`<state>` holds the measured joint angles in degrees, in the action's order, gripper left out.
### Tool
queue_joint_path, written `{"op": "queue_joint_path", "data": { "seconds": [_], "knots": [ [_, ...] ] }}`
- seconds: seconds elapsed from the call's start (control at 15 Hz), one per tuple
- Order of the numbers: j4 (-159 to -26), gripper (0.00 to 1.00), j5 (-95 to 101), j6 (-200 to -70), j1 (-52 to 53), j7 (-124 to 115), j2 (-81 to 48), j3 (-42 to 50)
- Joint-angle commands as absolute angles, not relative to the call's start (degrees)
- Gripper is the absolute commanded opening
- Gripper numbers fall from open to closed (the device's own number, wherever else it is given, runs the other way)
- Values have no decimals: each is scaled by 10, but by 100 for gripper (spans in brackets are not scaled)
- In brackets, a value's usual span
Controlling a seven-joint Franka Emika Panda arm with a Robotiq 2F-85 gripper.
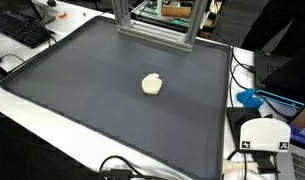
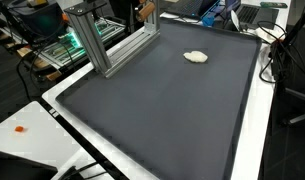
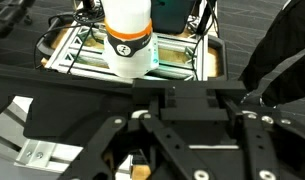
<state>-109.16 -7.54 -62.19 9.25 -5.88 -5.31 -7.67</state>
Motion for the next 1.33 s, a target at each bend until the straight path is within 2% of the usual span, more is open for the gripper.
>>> {"op": "queue_joint_path", "data": {
  "seconds": [0.0,0.33,0.4,0.47,0.53,0.67,1.27],
  "knots": [
    [-1122,35,-89,-645,94,-81,-37,-80],
    [-1127,35,-86,-650,96,-94,-38,-82],
    [-1126,58,-86,-650,96,-97,-38,-81],
    [-1126,85,-87,-652,96,-97,-38,-82],
    [-1125,86,-95,-660,94,-94,-37,-81],
    [-1123,99,-87,-670,94,-90,-36,-81],
    [-1100,100,-74,-693,90,-83,-6,-80]
  ]
}}
